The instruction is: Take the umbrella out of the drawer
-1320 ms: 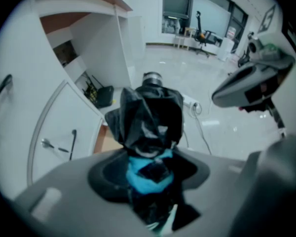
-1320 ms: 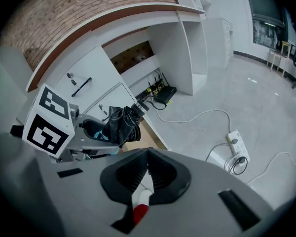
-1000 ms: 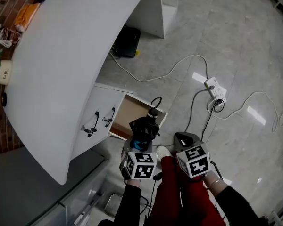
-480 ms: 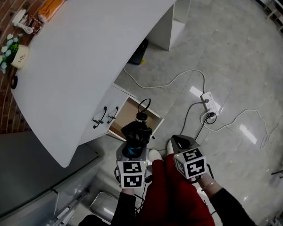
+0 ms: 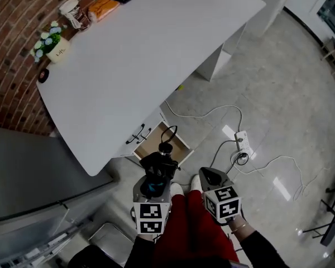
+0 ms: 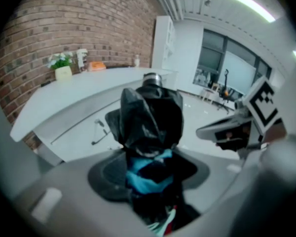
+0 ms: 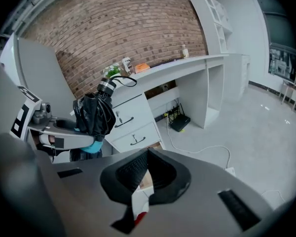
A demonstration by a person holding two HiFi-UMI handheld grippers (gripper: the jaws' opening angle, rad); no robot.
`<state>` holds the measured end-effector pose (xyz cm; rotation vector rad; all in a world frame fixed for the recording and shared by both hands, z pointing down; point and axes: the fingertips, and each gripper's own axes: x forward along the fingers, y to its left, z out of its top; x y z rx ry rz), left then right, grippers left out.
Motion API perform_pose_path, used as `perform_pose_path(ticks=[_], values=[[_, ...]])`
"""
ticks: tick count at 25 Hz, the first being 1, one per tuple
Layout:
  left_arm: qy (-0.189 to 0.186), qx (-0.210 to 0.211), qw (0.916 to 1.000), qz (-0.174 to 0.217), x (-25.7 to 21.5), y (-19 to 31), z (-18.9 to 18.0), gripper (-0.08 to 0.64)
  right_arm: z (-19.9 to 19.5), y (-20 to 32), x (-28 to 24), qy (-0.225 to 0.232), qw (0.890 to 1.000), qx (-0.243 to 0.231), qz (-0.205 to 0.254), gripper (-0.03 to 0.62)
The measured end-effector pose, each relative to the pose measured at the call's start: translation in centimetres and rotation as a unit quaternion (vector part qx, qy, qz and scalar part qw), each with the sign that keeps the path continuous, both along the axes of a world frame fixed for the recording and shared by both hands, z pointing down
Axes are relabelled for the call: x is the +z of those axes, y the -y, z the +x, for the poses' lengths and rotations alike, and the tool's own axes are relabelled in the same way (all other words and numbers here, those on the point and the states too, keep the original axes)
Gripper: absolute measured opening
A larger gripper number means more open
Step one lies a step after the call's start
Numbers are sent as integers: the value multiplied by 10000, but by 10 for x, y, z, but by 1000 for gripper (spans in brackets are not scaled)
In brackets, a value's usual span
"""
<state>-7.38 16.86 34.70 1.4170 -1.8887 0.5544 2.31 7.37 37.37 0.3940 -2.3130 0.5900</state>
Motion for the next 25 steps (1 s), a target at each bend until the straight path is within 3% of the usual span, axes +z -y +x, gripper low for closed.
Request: perform_pose_path(ticks=[9, 14, 25], values=[[180, -423, 9967, 662, -84, -33, -17, 230, -22, -10, -83, 646, 9973, -97, 341, -3], [254, -772, 9915, 1018, -116, -50, -19, 230, -18, -14, -121, 923, 9920, -350, 782, -3], [281, -1814, 9767, 1110, -113, -53, 3, 230, 1, 12, -119, 1007, 9868, -1070, 681, -3]])
